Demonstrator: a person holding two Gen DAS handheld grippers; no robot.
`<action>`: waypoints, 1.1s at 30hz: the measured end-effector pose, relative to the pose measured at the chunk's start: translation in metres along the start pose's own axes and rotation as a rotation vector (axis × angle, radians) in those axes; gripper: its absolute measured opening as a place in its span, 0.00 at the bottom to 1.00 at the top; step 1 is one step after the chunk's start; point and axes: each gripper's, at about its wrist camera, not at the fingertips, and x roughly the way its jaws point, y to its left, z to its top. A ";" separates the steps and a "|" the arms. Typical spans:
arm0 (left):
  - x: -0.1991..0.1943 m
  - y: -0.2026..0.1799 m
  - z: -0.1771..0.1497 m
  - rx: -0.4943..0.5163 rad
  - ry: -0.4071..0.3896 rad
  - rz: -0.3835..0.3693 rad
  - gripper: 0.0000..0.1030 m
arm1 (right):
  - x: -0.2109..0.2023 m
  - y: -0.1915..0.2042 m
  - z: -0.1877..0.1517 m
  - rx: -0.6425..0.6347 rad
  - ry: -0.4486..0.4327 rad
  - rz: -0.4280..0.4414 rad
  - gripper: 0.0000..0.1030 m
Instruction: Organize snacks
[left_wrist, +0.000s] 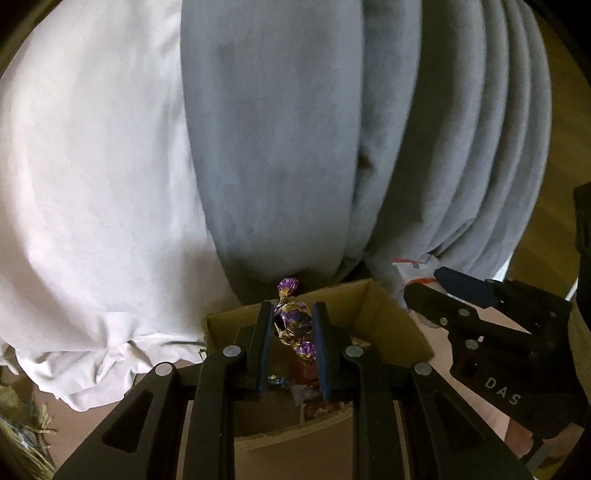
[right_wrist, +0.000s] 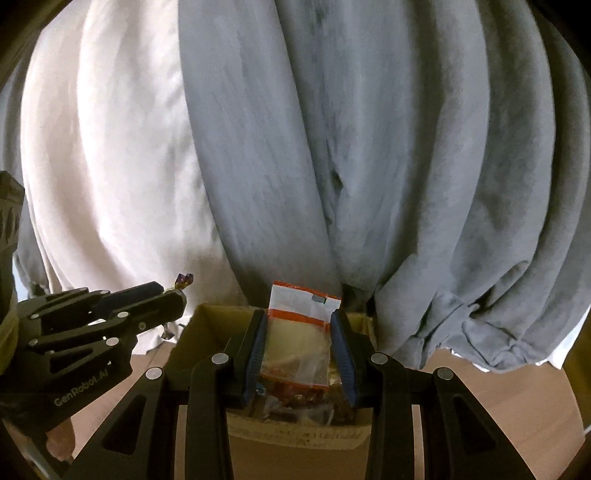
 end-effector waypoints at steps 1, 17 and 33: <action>0.004 0.001 0.001 0.003 0.011 0.005 0.28 | 0.005 -0.001 0.001 0.002 0.015 0.003 0.36; -0.025 -0.002 -0.016 0.010 -0.013 0.214 0.81 | 0.020 -0.009 -0.012 0.008 0.164 -0.055 0.67; -0.131 -0.021 -0.059 -0.032 -0.131 0.217 1.00 | -0.092 0.017 -0.039 0.024 0.039 -0.112 0.80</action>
